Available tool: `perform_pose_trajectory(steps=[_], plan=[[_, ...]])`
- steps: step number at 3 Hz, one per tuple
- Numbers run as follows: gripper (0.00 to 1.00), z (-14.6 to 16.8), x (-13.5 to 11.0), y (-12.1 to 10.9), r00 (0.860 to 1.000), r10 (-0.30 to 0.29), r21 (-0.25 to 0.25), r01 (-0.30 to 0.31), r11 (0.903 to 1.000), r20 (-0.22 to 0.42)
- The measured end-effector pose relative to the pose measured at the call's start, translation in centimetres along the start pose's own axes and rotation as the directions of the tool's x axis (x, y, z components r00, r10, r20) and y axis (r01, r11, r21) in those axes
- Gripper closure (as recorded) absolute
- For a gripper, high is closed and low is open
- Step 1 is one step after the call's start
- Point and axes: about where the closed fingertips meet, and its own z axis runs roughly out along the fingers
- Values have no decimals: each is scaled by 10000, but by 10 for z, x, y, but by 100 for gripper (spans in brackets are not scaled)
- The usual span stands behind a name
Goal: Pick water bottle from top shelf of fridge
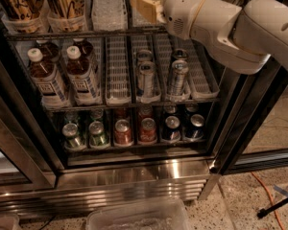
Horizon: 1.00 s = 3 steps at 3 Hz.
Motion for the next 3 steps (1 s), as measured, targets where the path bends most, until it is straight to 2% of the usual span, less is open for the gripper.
perform_pose_trajectory(steps=[1,3], plan=[[100,-7,-8,0,9989,-287,124,282,9995,368],[100,-19,-31,13,9900,-1138,-61,1147,9934,830]])
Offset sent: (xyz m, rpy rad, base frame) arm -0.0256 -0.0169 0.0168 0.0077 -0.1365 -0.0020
